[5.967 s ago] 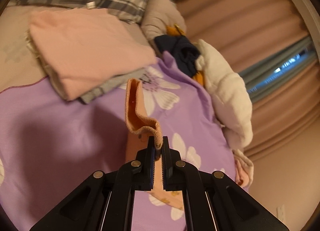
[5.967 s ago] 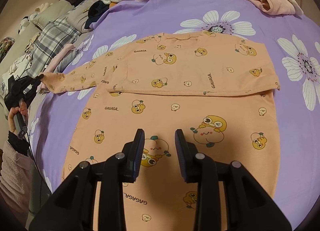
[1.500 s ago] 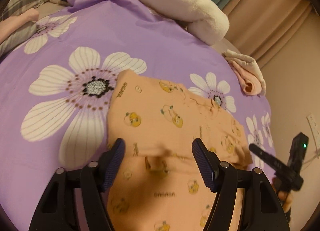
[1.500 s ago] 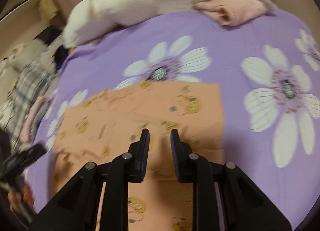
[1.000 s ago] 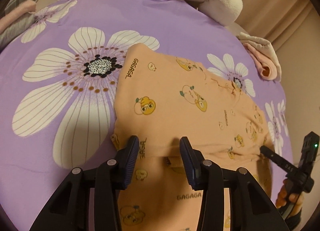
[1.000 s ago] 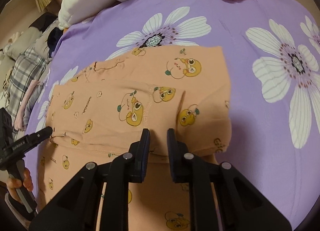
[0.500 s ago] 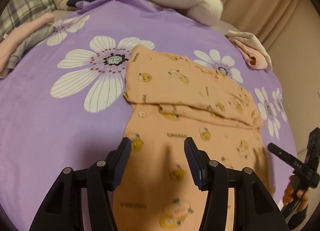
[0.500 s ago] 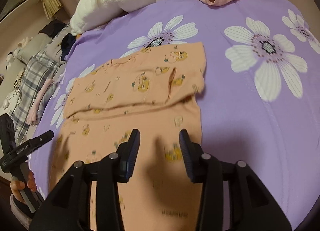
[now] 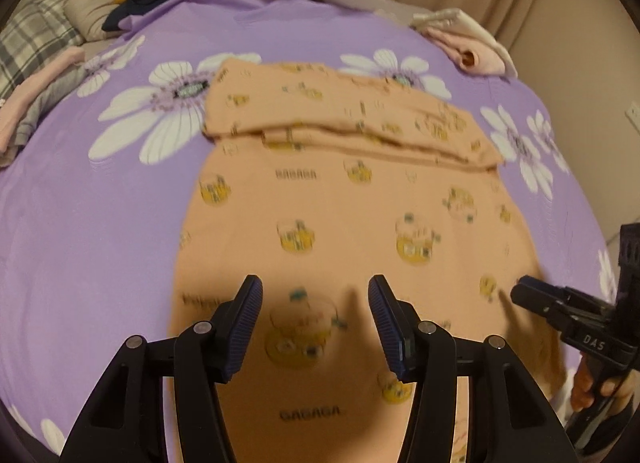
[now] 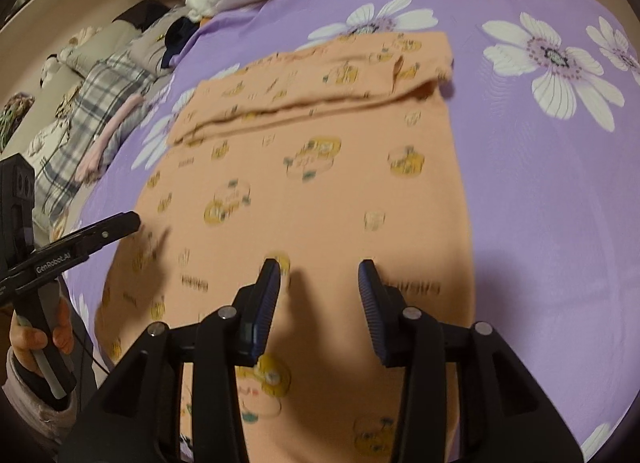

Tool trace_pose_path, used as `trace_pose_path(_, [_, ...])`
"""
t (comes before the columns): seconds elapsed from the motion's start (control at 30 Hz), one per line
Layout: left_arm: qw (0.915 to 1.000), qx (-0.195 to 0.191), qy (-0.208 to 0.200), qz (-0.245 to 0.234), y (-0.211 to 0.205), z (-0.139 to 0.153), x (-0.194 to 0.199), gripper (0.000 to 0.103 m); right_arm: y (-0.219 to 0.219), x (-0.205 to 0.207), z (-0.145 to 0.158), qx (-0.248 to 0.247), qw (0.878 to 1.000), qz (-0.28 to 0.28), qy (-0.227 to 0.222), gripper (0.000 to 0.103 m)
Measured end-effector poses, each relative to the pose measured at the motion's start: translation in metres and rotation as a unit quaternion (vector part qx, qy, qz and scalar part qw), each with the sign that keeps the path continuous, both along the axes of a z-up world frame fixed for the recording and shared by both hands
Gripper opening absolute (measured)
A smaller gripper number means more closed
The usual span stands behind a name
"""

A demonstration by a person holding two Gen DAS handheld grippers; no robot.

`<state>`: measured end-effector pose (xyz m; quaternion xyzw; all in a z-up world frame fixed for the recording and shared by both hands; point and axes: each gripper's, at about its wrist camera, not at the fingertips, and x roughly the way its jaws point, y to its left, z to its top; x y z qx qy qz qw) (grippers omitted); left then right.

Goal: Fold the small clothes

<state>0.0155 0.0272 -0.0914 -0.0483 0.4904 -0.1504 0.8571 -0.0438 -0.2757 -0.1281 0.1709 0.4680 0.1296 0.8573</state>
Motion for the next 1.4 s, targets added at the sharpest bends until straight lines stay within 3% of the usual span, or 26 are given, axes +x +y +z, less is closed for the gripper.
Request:
trace_pose_path(0.17, [0.9998, 0.005, 0.020, -0.004, 0.001, -0.015, -0.016, 0.053, 0.001, -0.022, -0.007, -0.001, 1.000, 0.010, 0.005, 0.041])
trace_pose_path(0.33, [0.9997, 0.017, 0.014, -0.010, 0.005, -0.018, -0.034, 0.053, -0.006, -0.046, -0.011, -0.001, 1.000, 0.014, 0.010, 0.039])
trace_pose_path(0.73, [0.9994, 0.016, -0.020, 0.022, 0.038, 0.004, -0.070, 0.054, -0.032, -0.101, -0.002, -0.011, 1.000, -0.018, -0.005, 0.041])
trace_pose_path(0.77, [0.9993, 0.014, -0.023, 0.026, 0.040, 0.006, -0.070, 0.058, -0.035, -0.104, 0.000, -0.005, 1.000, -0.024, -0.009, 0.042])
trace_pose_path(0.83, [0.9988, 0.012, -0.032, 0.035, 0.042, 0.009, -0.073, 0.066, -0.039, -0.106, 0.002, 0.009, 0.999, -0.035, -0.014, 0.051])
trace_pose_path(0.9, [0.9983, 0.005, -0.040, 0.041, 0.045, 0.013, -0.075, 0.067, -0.045, -0.108, 0.004, 0.021, 0.998, -0.051, -0.016, 0.054])
trace_pose_path(1.4, [0.9982, -0.007, -0.028, 0.052, 0.060, 0.009, -0.062, 0.067, -0.068, -0.098, -0.009, 0.077, 0.993, -0.083, 0.014, 0.056])
